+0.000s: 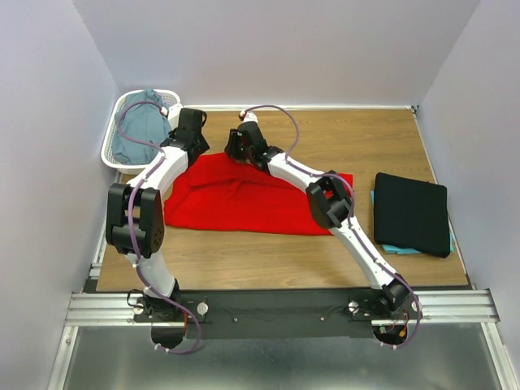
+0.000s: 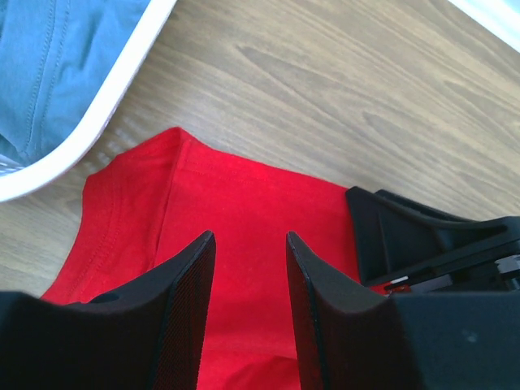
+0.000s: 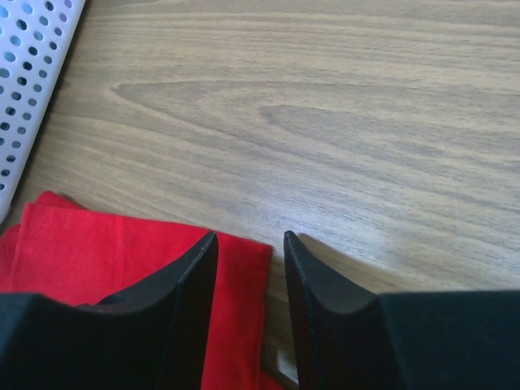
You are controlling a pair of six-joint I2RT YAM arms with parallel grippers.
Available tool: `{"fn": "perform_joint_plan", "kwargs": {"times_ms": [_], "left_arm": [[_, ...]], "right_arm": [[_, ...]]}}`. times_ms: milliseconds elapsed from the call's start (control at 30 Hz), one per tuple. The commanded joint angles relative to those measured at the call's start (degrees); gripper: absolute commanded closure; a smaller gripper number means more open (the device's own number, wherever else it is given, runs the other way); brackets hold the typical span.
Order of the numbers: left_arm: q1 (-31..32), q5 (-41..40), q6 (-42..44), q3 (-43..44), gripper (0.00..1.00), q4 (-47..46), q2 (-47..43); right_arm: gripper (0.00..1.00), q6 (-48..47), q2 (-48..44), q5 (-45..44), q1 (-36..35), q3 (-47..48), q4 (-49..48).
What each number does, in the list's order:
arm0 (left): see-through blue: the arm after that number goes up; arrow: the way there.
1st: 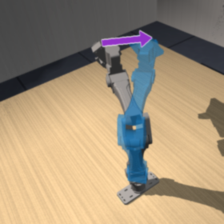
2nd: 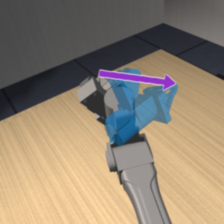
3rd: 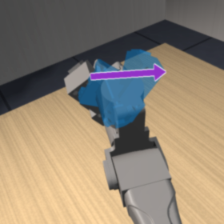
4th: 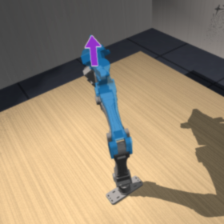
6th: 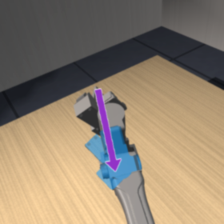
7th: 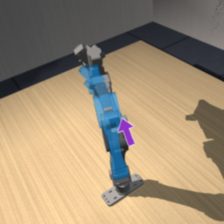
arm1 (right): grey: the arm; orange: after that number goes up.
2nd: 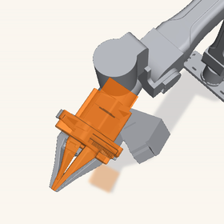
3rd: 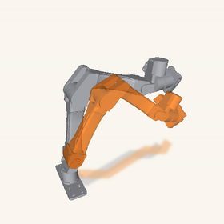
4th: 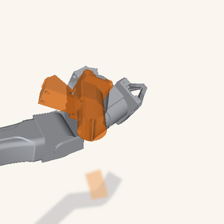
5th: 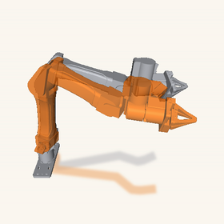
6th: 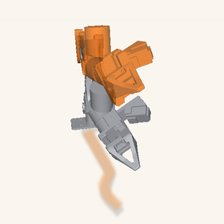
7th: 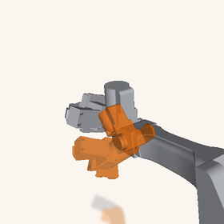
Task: Fold and stack the t-shirts
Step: Fold the tshirt
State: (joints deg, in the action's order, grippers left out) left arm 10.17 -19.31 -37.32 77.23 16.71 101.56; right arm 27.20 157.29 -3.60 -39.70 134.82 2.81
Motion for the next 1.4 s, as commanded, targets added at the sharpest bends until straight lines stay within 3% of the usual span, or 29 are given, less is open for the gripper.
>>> {"fn": "perform_joint_plan", "kwargs": {"times_ms": [0,800,933,1233,1367], "left_arm": [[-0.68,2.08,1.11,-0.5,0.52,-1.15,-2.33],[-2.18,6.92,2.6,-3.49,0.52,-3.7,-5.23],[-2.18,7.53,2.69,-3.49,0.53,-3.7,-5.41],[-2.26,8.41,2.96,-3.84,0.53,-4.23,-5.76],[-2.35,8.76,3.04,-4.28,0.53,-4.84,-6.11]], "right_arm": [[0.55,1.19,1.44,-2.82,-0.46,-2.37,3.34],[0.61,6.81,2.49,-2.47,-2.75,-3.43,4.66],[0.66,7.51,2.49,-2.91,-2.92,-3.78,4.84],[0.88,7.7,2.58,-4.22,-2.92,-2.38,4.75],[0.91,5.94,1.88,-5.02,-2.92,0.0,4.75]]}}
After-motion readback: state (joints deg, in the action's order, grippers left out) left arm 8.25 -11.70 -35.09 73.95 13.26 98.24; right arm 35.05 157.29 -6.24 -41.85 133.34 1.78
